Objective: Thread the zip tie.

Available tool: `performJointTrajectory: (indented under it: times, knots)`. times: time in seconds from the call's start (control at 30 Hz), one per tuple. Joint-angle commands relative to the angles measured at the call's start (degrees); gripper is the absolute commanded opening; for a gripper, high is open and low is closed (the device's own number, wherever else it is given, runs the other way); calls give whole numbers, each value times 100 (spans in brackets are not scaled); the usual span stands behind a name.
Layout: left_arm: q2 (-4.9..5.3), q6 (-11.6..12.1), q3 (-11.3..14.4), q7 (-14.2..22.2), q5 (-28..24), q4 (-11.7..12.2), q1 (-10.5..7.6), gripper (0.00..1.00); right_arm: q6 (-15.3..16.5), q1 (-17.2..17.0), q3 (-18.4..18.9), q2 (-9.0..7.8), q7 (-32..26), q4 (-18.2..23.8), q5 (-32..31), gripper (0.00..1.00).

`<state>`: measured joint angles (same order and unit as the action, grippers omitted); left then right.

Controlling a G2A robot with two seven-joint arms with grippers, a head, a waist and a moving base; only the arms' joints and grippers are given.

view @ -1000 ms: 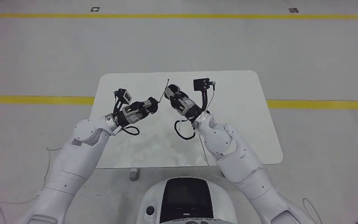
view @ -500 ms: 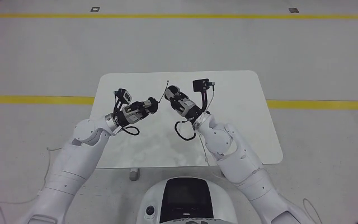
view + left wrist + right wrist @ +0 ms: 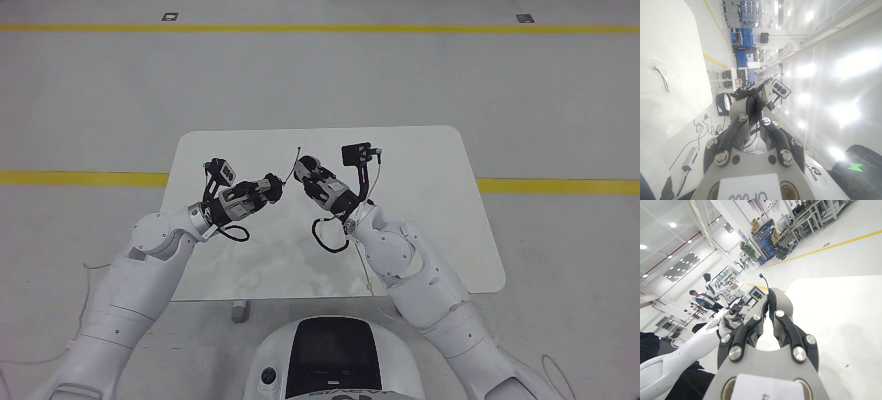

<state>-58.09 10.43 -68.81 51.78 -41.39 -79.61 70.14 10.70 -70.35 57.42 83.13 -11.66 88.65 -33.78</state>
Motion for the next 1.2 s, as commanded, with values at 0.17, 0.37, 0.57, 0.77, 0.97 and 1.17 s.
performJointTrajectory:
  times: [0.17,0.37,0.57,0.77,0.97,1.17]
  knots:
    - [0,0,0,0,0,0,0,0,160,5,-10,-1,-125,8,183,0]
    - [0,0,0,0,0,0,0,0,232,9,-8,-10,-176,5,199,0]
    - [0,0,0,0,0,0,0,0,171,3,-9,-17,-120,-14,55,0]
    - [0,0,0,0,0,0,0,0,150,10,-32,-15,-114,-51,35,0]
    - [0,0,0,0,0,0,0,0,154,31,-70,-12,-176,-90,58,0]
    - [0,0,0,0,0,0,0,0,142,40,-82,-14,-237,-98,66,0]
